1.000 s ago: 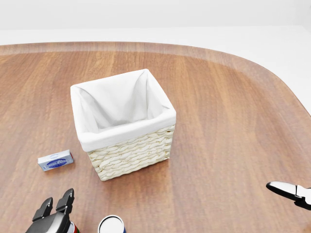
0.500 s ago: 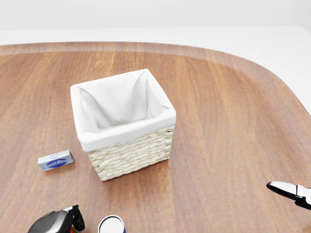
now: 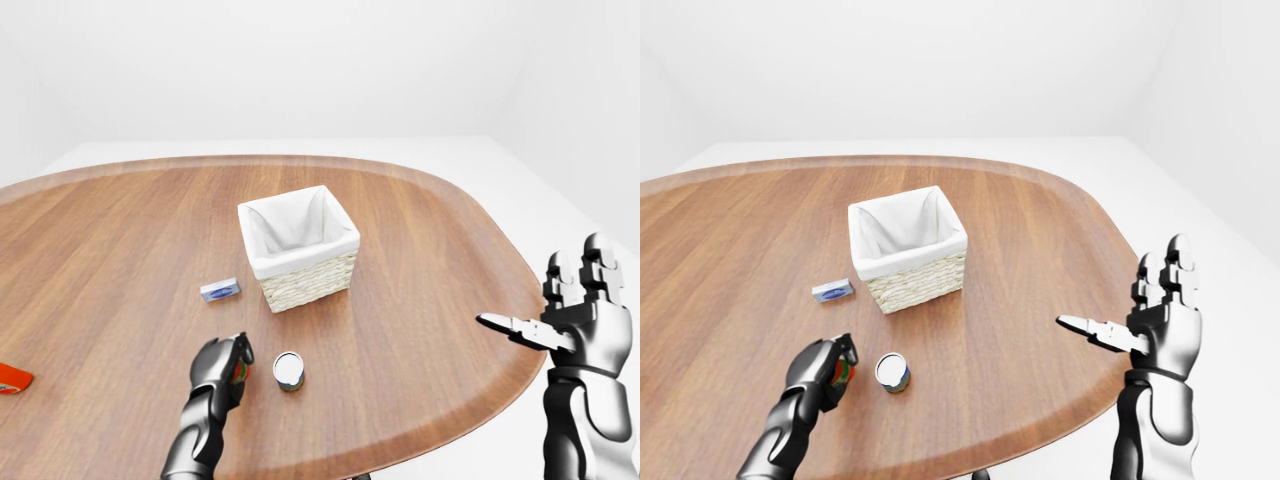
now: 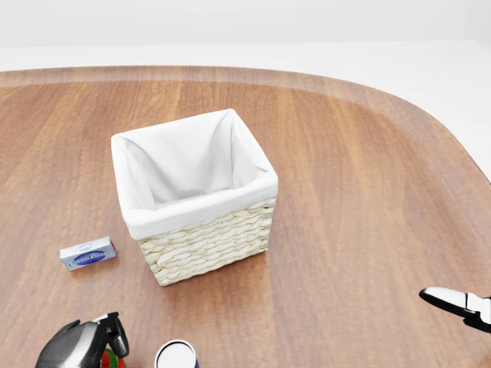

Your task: Pick up the tomato sauce, and put it in the basket.

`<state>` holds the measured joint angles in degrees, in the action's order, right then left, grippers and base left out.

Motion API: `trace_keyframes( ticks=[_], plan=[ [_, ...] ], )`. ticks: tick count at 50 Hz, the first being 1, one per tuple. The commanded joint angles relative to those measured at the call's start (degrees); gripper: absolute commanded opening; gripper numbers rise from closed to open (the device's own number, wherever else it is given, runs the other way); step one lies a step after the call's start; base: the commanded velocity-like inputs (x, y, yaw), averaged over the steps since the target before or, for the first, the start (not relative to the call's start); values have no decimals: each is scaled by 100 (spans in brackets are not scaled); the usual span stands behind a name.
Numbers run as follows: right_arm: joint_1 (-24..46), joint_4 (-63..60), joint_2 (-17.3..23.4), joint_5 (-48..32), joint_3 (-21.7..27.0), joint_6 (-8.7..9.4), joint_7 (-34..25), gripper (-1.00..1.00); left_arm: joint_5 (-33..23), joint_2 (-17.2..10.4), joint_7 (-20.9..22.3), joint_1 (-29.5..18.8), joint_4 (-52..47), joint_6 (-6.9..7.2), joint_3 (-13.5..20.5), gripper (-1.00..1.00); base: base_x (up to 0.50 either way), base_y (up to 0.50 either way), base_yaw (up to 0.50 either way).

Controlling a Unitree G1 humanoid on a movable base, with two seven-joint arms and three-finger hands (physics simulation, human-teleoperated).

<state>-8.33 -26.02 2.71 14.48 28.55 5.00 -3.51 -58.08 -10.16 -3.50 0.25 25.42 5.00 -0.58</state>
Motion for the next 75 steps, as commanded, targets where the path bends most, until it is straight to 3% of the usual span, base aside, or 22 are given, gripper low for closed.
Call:
trace_keyframes(
  ticks=[1, 9, 16, 20, 26, 31, 40, 41, 45, 48, 52, 57, 58, 61, 63, 64, 65, 70, 72, 74, 75],
  plan=[
    [3, 44, 3, -6, -17, 0, 7, 100, 197, 81, -180, 12, -1077, 0, 330, -100, 0, 0, 0],
    [2, 18, 5, 4, -10, 0, 13, 100, 306, 111, -424, -60, -1739, 0, 549, -100, 0, 0, 0],
    [4, 0, 19, 26, 14, 0, 11, 100, 343, 216, -317, 77, -2301, 0, 510, -100, 0, 0, 0],
    [9, 23, 14, 11, 2, 0, 4, 100, 221, 365, -153, 20, -2851, 0, 397, -100, 0, 0, 0],
    [35, 46, 19, -2, -34, 0, 12, 100, 107, 479, 441, -104, -3791, 0, 315, -100, 0, 0, 0],
    [-4, -39, 7, 21, -16, 0, -1, 100, -249, 597, 1224, -743, -4593, 0, 102, -100, 0, 0, 0],
    [5, -103, 1, 13, -10, 0, 2, 100, -797, 801, 2020, -1885, -4981, 0, -177, -100, 0, 0, 0],
    [-2, -80, -7, 13, -8, 0, -10, 100, -838, 792, 2043, -2197, -4765, 0, -184, -100, 0, 0, 0],
    [-5, -92, -6, 22, 4, 0, -13, 100, -792, 763, 1896, -2720, -4326, 0, -133, -100, 0, 0, 0],
    [-15, -44, -20, 11, -11, 0, -25, 100, -541, 622, 1320, -3613, -3236, 0, 4, -100, 0, 0, 0],
    [-19, -28, -19, 14, -14, 0, -25, 100, -25, 384, 1077, -4619, -2293, 0, 177, -100, 0, 0, 0],
    [-41, -39, -37, 11, -19, 0, -32, 100, 130, 46, 789, -5644, -942, 0, 124, -100, 0, 0, 0],
    [-56, -56, -43, 25, -9, 0, -38, 100, 326, 63, 652, -5988, -550, 0, 202, -100, 0, 0, 0],
    [-60, -91, -43, 41, 6, 0, -40, 100, 503, 18, 283, -6405, 331, 0, 151, -100, 0, 0, 0],
    [-60, -67, -47, 46, 14, 0, -52, 100, 631, -44, -311, -6974, 1545, 0, 127, -100, 0, 0, 0],
    [-59, -65, -47, 46, 14, 0, -53, 100, 659, -57, -379, -7039, 1689, 0, 118, -100, 0, 0, 0],
    [-58, -71, -49, 50, 12, 0, -53, 100, 729, -67, -821, -7303, 2211, 0, 151, -100, 0, 0, 0],
    [-45, -48, -41, 43, 0, 0, -46, 100, 989, -146, -1828, -8081, 4176, 0, 84, -100, 0, 0, 0],
    [-46, -39, -43, 45, -3, 0, -49, 100, 879, -134, -1858, -8218, 4654, 0, -26, -100, 0, 0, 0],
    [-34, -31, -34, 47, -3, 0, -43, 100, 987, -84, -1625, -8227, 4745, 0, 41, -100, 0, 0, 0],
    [-18, -15, -26, 51, -3, 0, -39, 100, 723, -85, -1747, -8252, 4801, 0, -157, -100, 0, 0, 0]
  ],
)
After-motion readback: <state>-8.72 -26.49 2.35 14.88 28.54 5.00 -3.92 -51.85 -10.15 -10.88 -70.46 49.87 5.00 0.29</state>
